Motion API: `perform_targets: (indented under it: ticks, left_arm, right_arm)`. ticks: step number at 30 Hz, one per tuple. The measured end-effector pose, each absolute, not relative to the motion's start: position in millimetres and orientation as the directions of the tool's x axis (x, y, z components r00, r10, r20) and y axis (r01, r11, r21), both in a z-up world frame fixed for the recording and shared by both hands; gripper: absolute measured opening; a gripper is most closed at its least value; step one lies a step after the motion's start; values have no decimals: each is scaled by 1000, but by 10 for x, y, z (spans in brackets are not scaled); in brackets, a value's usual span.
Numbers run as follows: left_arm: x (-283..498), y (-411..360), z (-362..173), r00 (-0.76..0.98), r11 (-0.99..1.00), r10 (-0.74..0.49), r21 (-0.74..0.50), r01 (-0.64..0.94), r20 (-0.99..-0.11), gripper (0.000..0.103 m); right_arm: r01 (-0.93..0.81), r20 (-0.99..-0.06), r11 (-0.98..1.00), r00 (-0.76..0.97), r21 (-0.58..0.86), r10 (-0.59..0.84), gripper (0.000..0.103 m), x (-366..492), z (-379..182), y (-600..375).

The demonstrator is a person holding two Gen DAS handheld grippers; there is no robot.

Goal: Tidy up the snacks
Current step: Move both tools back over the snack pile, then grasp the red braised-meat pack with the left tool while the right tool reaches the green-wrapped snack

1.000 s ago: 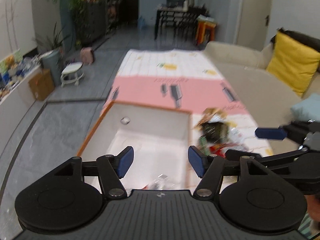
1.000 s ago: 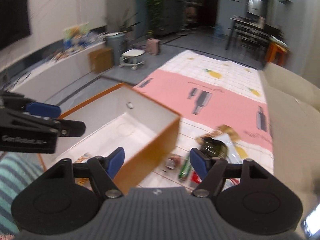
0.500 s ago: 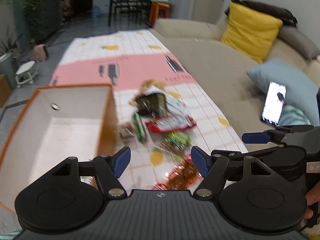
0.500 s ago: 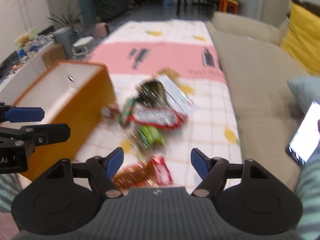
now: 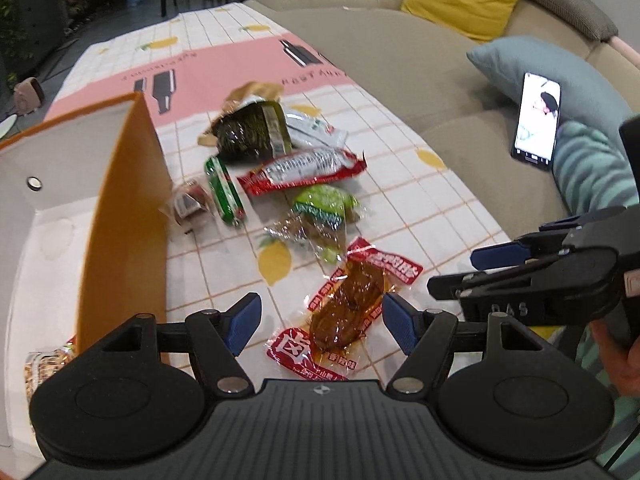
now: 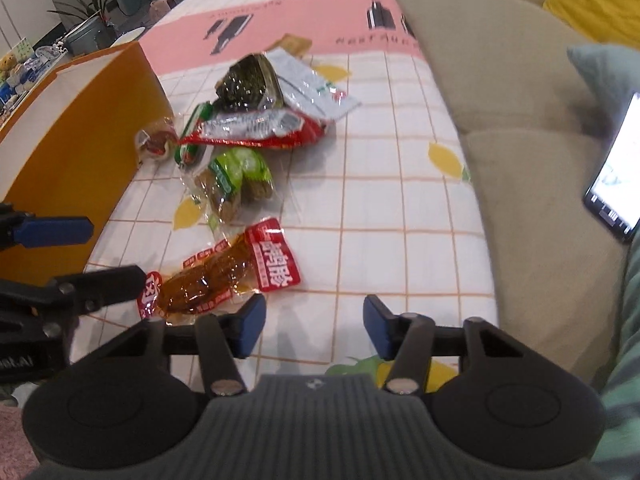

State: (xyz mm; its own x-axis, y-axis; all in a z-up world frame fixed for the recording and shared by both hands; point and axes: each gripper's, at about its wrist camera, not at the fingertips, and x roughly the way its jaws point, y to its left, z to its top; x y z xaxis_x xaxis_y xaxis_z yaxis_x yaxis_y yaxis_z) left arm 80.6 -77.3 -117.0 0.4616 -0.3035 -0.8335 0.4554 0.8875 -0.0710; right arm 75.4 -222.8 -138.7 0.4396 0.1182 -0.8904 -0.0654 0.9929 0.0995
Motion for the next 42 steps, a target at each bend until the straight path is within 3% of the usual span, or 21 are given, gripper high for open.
perform_targets:
  ticks: [5,15,19,24,26,29,36,37,39,41,42]
  left_arm:
    - [838,-810,-1311,437,870,-303,-59,489,-847,82]
    - [892,-928,-1551,381,831,-298,-42,554,-875,82]
    - [933,-913,-1639,327,839,-307,-91,537,-894,72]
    - [940,-994,-1661,356,835,-296,-59,547,-886,81]
    - [936,-1050,-1678,382,827,-280,-19,562,-881,84]
    - [946,-1139,-1722,403,800,-273,27,599,-873,84]
    - [931,-1309,-1772,473,760,-256,126,637,-843,85]
    - [935,-1315,-1770,473,762,-257,124,635,-843,84]
    - [941,-1311,-1762,460,767,-274,96,634,-845,65]
    - [926,-1316,-1750,453,765,-286,84,639,-844,52]
    - [911,-1325,-1747,457,764,-279,94,639,-845,51]
  right_arm:
    - [-59,-899,990,414,128,141,30,800,-1477,-2262]
    - [-56,-884,977,418,204,208,29,883,-1538,-2265]
    - [-13,-869,964,430,264,244,29,877,-1525,-2335]
    - [-11,-863,952,419,306,282,28,921,-1567,-2308]
    - [-16,-863,953,422,301,280,21,940,-1578,-2287]
    - [-18,-860,953,427,302,280,14,961,-1590,-2305]
    - [-6,-857,946,422,323,295,12,995,-1626,-2345]
    - [-8,-855,945,423,326,299,12,1001,-1626,-2340]
    - [-17,-853,945,425,326,302,12,1005,-1624,-2325]
    - [-25,-854,948,427,318,298,12,1009,-1622,-2310]
    - [-27,-854,948,429,316,296,12,1011,-1618,-2309]
